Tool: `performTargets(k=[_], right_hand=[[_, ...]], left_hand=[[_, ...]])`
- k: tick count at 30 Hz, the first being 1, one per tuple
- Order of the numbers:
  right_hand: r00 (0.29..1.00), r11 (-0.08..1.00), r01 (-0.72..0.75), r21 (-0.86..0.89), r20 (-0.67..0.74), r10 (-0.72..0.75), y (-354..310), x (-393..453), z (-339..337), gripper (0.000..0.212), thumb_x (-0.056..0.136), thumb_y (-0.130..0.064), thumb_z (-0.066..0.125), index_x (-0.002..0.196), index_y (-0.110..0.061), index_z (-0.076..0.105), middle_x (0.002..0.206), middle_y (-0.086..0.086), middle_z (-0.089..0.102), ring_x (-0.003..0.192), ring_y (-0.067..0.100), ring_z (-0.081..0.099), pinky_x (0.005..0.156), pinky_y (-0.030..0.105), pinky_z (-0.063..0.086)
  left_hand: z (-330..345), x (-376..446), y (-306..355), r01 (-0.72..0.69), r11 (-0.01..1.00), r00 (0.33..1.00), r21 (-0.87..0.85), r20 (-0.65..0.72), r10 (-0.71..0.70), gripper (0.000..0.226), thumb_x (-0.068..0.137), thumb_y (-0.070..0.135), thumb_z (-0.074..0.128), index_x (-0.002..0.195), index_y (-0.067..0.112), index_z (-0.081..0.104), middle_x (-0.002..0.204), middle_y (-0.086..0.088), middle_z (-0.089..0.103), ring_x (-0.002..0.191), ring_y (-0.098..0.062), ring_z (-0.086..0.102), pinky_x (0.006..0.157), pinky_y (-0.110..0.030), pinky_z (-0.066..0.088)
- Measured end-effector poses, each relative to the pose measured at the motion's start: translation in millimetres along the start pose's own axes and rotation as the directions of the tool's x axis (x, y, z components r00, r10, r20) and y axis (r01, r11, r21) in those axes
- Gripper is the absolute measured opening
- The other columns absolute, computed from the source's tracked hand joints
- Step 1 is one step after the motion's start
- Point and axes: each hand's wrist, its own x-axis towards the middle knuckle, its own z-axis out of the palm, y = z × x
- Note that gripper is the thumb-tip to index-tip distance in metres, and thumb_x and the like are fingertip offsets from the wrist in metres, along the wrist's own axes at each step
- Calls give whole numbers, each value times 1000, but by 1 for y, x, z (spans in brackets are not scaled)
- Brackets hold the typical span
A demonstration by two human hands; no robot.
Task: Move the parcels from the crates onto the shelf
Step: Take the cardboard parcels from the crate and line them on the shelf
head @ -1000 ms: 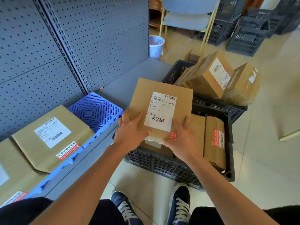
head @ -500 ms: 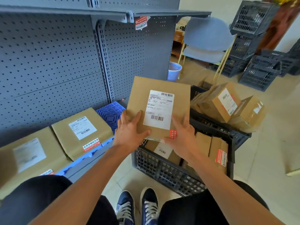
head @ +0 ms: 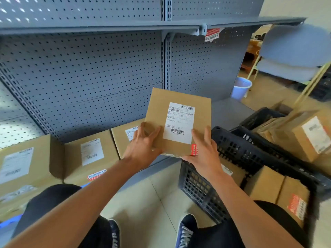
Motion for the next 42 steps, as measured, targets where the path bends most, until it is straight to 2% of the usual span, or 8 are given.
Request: performTargets(k=[3,9,15,23,31,34,38,42], right_hand=[[999,999,48,1,14,-48,-15,8,16,96,70,-38,90,144,-36,30,162,5,2,134,50,34,101,65,45],[987,990,134,-32,94,-131,-69,30,63,103,74,-42,87,154,-35,23,166,7,-13,146,45,20,107,65,39],[968,978,202,-47,160,-192,-123,48,110,102,73,-43,88,155,-35,27,166,7,-12,144,42,25,107,59,41],[922,970,242,6,309,-232,-166,75,149,96,82,-39,83,159,-39,25,169,-1,-16,153,40,8,121,54,18],[882,960,264,99,378,-281,-189,91,195,85,88,-25,79,157,-36,31,169,-6,-9,147,34,14,113,47,37],[869,957,260,125,401,-289,-195,94,211,84,87,-25,80,156,-37,32,169,-9,-9,147,33,14,112,48,38],[837,954,265,142,457,-300,-198,97,231,82,87,-26,79,155,-33,34,169,-8,-7,148,34,12,116,46,31],[818,953,275,124,491,-300,-200,103,245,85,87,-28,79,157,-33,31,170,-4,-9,152,36,5,121,48,21]], left_hand=[[0,-6,-29,-8,1000,1000,2,2,8,79,92,48,67,158,41,24,159,-9,8,137,-31,33,107,-48,46],[-2,-18,-103,139,988,990,-62,-23,-141,82,87,45,75,156,39,32,152,-9,23,130,-29,46,102,-45,50],[-14,-32,-172,255,961,966,-107,-21,-258,83,84,44,79,154,40,35,152,-7,26,128,-31,49,107,-44,46],[-17,-42,-230,361,918,930,-166,-8,-367,80,83,47,77,153,43,37,150,-3,31,131,-27,48,109,-42,46],[-3,-36,-275,464,874,886,-146,103,-453,83,86,47,72,156,46,26,158,-8,19,138,-33,36,106,-48,47],[1,-33,-283,514,845,857,-148,124,-500,77,86,46,72,152,45,32,150,-7,23,132,-34,39,102,-48,49],[6,-31,-292,551,817,832,-173,193,-520,51,84,40,69,128,37,44,128,-8,30,115,-41,50,97,-51,51],[16,-29,-303,576,806,806,-134,253,-535,49,88,40,68,128,30,42,136,-19,31,119,-48,47,103,-54,46]])
